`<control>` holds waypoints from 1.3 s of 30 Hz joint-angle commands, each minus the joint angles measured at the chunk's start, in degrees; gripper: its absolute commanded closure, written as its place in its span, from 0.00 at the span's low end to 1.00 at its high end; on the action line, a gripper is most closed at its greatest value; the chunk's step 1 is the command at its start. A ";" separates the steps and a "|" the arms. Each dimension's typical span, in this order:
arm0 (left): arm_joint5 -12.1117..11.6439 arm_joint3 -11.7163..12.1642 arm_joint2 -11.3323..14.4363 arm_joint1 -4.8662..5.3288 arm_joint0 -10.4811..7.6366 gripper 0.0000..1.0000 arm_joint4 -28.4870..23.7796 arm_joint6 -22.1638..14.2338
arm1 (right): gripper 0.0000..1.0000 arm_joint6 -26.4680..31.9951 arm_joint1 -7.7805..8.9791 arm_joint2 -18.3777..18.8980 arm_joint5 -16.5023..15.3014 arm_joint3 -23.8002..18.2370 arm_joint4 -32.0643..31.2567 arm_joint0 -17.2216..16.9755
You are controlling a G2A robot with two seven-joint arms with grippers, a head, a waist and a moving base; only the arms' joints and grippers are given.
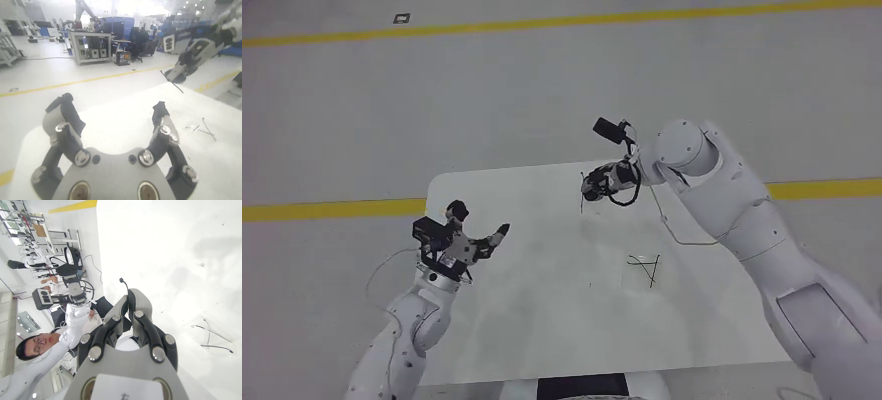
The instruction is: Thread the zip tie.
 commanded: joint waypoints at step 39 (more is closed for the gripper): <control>15.50 2.30 18.99 6.15 -11.46 0.00 15.79 -2.97 | 1.00 -5.24 -7.20 -6.70 0.00 14.93 12.26 7.33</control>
